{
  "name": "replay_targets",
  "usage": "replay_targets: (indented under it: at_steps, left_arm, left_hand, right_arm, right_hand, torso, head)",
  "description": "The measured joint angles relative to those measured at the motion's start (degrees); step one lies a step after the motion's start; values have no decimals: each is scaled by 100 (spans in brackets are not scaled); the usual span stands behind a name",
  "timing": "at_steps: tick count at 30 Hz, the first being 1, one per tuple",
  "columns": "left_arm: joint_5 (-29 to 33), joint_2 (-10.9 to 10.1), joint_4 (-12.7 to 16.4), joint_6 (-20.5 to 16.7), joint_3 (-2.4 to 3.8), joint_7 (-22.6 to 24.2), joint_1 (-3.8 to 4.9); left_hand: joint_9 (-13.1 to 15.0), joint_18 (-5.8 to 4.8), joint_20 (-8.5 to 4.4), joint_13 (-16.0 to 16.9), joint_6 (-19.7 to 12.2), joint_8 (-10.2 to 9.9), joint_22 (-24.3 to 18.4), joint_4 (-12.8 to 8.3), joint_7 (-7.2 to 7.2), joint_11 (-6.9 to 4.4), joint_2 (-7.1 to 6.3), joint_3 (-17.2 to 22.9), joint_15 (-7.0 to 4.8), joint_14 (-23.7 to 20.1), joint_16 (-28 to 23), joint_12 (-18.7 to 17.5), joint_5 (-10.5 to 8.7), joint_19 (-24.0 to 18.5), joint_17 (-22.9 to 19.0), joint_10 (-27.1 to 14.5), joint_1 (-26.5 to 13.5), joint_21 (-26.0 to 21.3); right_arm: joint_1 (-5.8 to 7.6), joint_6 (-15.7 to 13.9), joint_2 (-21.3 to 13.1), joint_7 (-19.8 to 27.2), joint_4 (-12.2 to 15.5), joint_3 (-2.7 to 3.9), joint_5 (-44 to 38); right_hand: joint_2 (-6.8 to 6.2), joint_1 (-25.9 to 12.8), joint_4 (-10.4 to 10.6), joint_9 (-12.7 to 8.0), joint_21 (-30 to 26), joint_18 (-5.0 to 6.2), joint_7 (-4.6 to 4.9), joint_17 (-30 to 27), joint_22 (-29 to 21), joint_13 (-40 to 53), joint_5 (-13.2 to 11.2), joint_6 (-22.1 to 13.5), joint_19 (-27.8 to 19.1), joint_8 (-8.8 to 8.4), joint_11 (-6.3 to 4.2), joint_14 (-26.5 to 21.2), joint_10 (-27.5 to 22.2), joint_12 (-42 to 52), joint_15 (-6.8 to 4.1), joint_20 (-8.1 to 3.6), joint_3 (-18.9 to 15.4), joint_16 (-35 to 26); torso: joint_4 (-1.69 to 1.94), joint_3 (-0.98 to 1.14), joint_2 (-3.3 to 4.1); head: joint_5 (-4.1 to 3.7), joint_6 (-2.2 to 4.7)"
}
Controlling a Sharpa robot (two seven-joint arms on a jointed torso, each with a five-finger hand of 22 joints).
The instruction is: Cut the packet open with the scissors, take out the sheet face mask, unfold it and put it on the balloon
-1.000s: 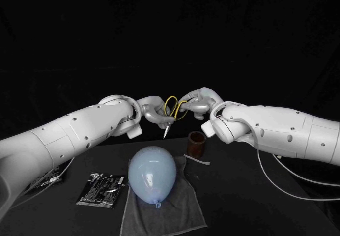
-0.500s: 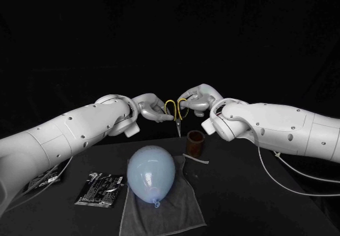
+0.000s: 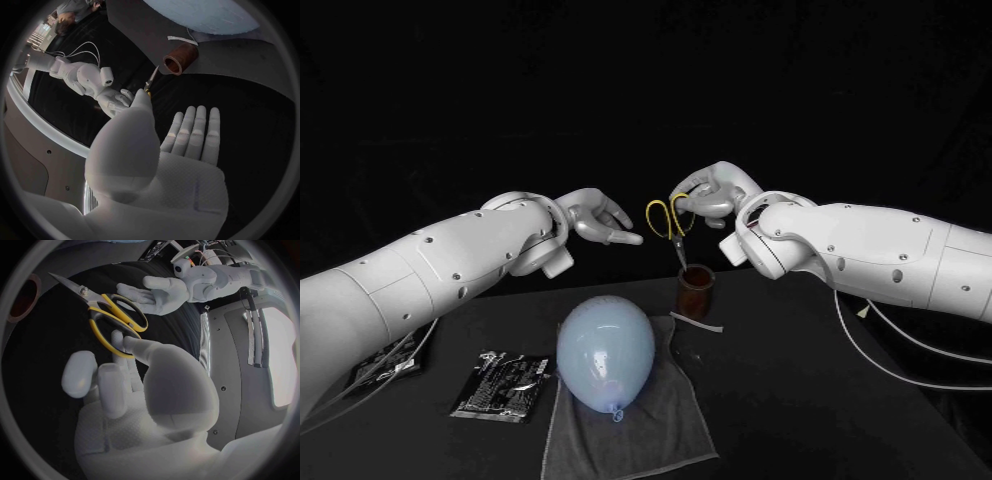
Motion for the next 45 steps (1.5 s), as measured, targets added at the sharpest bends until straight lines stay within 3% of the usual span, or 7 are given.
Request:
replay_targets:
  at_steps: [6, 9, 20, 26, 31, 39, 45]
  left_arm:
    - [297, -199, 49, 0, 15, -13, -9]
    - [543, -344, 90, -19, 19, 3, -23]
    - [1537, -1040, 386, -305, 23, 127, -96]
    - [1861, -1339, 649, -485, 23, 199, -116]
    - [2002, -1476, 812, -591, 23, 237, -120]
    - [2147, -1609, 970, -703, 22, 266, -122]
    - [2204, -1636, 1021, -740, 22, 276, -122]
  left_hand:
    - [55, 0, -22, 1, 202, 49, 15, 16, 37, 0, -9, -16, 5, -4, 0, 0, 0, 26, -32, 0, 13, 0]
    - [56, 0, -26, 12, 274, 91, 41, 15, 48, -28, 82, -15, -41, 101, 63, 51, 0, 165, -41, 77, 22, 69]
    - [63, -1, -12, 11, 403, 178, 47, -10, 59, -71, 200, 90, -82, 227, 133, 128, 0, 297, -63, 217, 114, 118]
    - [63, 92, -30, 11, 427, 178, 52, -9, 78, -71, 229, 122, -82, 227, 156, 131, 0, 320, -69, 217, 144, 118]
    - [62, 93, -30, 11, 427, 178, 52, -9, 78, -50, 229, 121, -103, 248, 156, 132, 0, 320, -69, 238, 144, 118]
    - [62, 92, -30, 10, 427, 202, 51, -9, 78, -71, 252, 122, -103, 248, 156, 154, 0, 320, -68, 259, 121, 118]
    - [61, 92, -30, 10, 427, 202, 51, -9, 78, -71, 275, 121, -83, 268, 156, 154, 0, 320, -74, 259, 144, 118]
  right_arm:
    - [3, 33, -37, -95, -69, 0, -336]
    - [4, 58, -40, -129, -117, -1, -513]
    - [-94, 91, 50, -157, -428, -3, -1088]
    - [-256, 75, 170, -127, -721, -3, -1267]
    - [-418, 60, 265, -81, -904, -4, -1348]
    - [-709, 7, 475, 30, -1254, -4, -1374]
    - [-837, -61, 625, 134, -1483, -5, -1361]
  right_hand:
    - [0, 0, -1, 7, 7, -2, -1, 0, 6, 10, -2, -2, 0, -1, 1, 7, 1, -5, 7, 0, 0, -1]
    - [0, 0, -1, 11, 7, -5, -7, 9, 17, 10, -3, -10, 20, 21, 3, 7, 4, -6, 7, -20, 0, -1]
    - [-1, 0, -1, 18, 28, -41, -1, 20, 41, 20, -15, -19, 20, 22, -5, 10, 14, -9, 10, -20, -1, 22]
    - [-1, 0, -11, 19, 28, -42, -9, 19, 49, 19, -22, -28, 20, 21, -7, 4, 17, -20, 4, -20, 9, 22]
    - [-2, -1, -19, 19, 27, -43, -9, 15, 49, 19, 1, -29, 20, 21, -13, 5, 24, -21, 13, -19, 16, 22]
    - [-10, -9, -20, 25, 27, -44, -9, 11, 49, 27, 1, -30, 19, 19, -12, 5, 24, -21, 13, -19, 15, 21]
    - [-9, -55, -47, 38, 27, -45, -9, 5, 37, 39, 1, -31, 19, 18, -12, 5, 25, -21, 13, -19, 34, 21]
  torso:
    - [0, -7, 8]
    - [4, -7, 8]
    - [21, -9, 9]
    - [24, -11, 8]
    - [20, -10, 7]
    - [7, 0, 7]
    - [7, 0, 7]
  head:
    - [-19, -29]
    - [-37, -46]
    - [-87, -102]
    - [-85, -124]
    - [-72, -145]
    - [-60, -174]
    - [-66, -192]
